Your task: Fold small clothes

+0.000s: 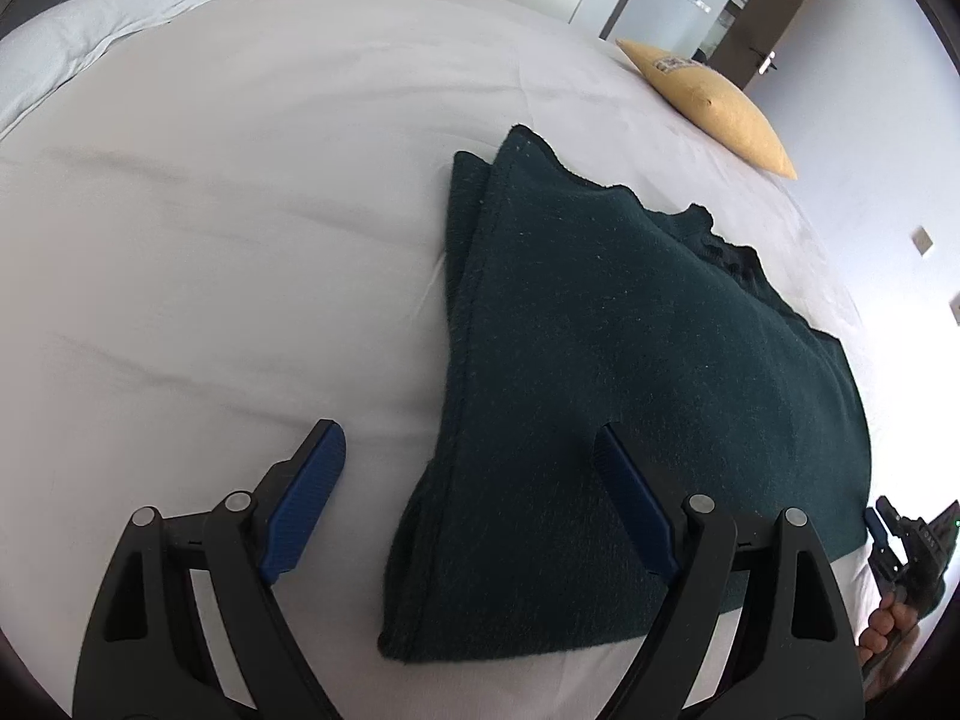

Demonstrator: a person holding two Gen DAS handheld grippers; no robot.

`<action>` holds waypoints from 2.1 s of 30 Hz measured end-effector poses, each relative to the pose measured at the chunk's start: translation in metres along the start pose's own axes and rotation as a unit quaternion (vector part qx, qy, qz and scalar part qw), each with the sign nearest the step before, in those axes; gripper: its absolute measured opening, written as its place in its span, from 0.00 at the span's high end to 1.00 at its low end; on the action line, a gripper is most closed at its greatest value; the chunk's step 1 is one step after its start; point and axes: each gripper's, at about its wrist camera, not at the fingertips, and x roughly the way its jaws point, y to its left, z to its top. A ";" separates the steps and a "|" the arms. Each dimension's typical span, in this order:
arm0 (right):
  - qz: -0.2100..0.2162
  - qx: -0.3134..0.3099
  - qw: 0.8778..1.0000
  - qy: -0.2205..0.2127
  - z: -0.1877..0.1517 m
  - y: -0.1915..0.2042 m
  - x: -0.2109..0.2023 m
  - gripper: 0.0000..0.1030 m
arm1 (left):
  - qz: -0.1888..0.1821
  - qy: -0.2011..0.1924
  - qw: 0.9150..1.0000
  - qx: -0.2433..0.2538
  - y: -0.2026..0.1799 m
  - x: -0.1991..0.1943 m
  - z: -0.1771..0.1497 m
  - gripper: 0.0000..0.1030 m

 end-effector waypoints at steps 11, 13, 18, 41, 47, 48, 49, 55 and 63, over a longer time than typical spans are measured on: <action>0.096 -0.107 0.988 0.063 -0.031 0.115 0.035 0.38 | -0.114 -0.003 0.981 -0.154 0.043 -0.041 -0.036 0.17; 0.107 -0.140 0.979 0.098 -0.047 0.141 0.060 0.33 | -0.139 0.004 0.975 -0.171 0.047 -0.039 -0.039 0.17; 0.033 -0.133 0.976 0.168 -0.066 0.129 0.110 0.37 | -0.188 0.026 0.964 -0.187 0.056 -0.029 -0.030 0.17; 0.148 -0.097 0.960 0.217 -0.043 0.187 0.153 0.30 | -0.294 0.155 0.929 -0.165 0.064 0.042 0.046 0.38; 0.135 -0.085 0.961 0.227 -0.041 0.183 0.172 0.30 | -0.276 0.165 0.933 -0.163 0.059 0.045 0.035 0.77; 0.131 -0.087 0.960 0.231 -0.042 0.182 0.175 0.30 | -0.278 0.161 0.932 -0.169 0.060 0.044 0.033 0.79; 0.126 -0.089 0.960 0.235 -0.042 0.181 0.179 0.32 | -0.280 0.157 0.931 -0.175 0.061 0.042 0.031 0.84; 0.119 -0.078 0.957 0.252 -0.041 0.172 0.189 0.35 | -0.272 0.120 0.946 -0.133 0.025 0.001 0.045 0.87; 0.165 -0.059 0.950 0.260 -0.015 0.174 0.177 0.31 | -0.258 0.094 0.961 -0.014 -0.101 -0.022 0.056 0.87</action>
